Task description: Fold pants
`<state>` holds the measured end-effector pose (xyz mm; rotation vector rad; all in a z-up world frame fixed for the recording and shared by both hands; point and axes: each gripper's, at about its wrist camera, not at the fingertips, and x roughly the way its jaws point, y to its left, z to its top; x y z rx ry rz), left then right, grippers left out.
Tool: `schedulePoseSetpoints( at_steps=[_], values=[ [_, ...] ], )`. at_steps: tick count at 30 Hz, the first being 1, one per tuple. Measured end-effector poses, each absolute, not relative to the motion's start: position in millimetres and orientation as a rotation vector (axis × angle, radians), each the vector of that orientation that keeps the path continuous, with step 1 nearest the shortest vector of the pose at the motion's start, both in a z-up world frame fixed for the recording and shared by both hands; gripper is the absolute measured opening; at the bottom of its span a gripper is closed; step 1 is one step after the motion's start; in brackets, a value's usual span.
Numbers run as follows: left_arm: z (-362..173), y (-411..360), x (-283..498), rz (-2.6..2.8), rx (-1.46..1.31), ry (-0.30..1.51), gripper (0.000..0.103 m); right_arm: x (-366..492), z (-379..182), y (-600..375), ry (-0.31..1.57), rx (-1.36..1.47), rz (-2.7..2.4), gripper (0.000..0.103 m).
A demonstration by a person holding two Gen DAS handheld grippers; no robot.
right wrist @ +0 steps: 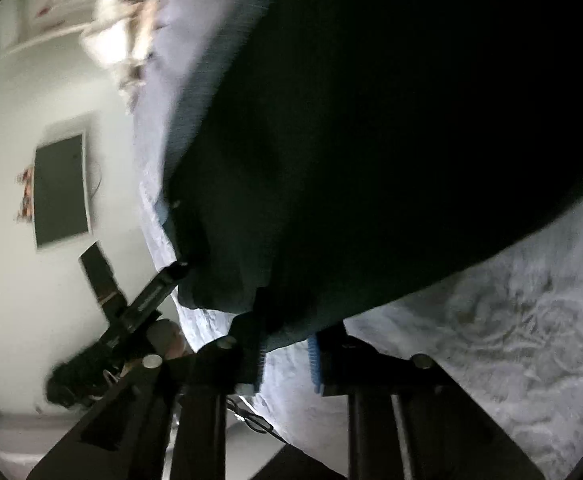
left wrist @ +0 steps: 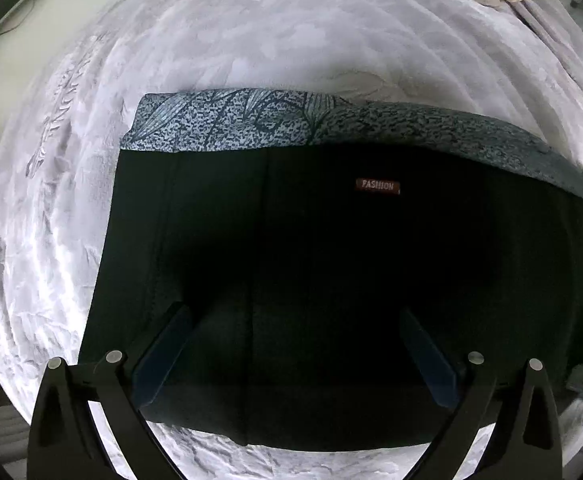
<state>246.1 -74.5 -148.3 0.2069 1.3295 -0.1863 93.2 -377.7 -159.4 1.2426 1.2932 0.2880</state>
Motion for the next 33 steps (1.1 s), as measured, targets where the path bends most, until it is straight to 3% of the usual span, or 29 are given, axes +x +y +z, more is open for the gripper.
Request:
schedulePoseSetpoints(
  at_steps=[3, 7, 10, 13, 15, 16, 17, 25, 33],
  values=[
    [-151, -71, 244, -0.195, 0.202, 1.328, 0.103, 93, -159, -370, 1.354, 1.115, 0.24, 0.015],
    [-152, -72, 242, -0.201, 0.211, 1.324, 0.103, 79, -172, -376, 1.383, 1.179, 0.198, 0.017],
    [-148, -75, 237, -0.193, 0.202, 1.326, 0.103, 73, -160, -381, 1.428, 1.126, 0.196, 0.024],
    [-135, -71, 230, -0.171, 0.195, 1.309, 0.103, 81, -130, -384, 1.435, 0.987, 0.239, 0.025],
    [-125, -62, 228, -0.165, 0.151, 1.28, 0.103, 95, -111, -385, 1.409, 0.889, 0.283, 0.032],
    [-119, -54, 226, -0.154, 0.121, 1.263, 0.103, 114, -98, -378, 1.389, 0.823, 0.313, 0.043],
    [-116, -45, 226, -0.141, 0.098, 1.251, 0.103, 136, -85, -367, 1.365, 0.754, 0.353, 0.048],
    [-142, -5, 217, -0.088, 0.023, 1.279, 0.103, 311, -53, -206, 1.299, 0.242, 0.701, 0.048],
    [-144, 6, 200, -0.119, -0.037, 1.232, 0.103, 365, -84, -110, 1.353, -0.12, 0.814, 0.048]
  ],
)
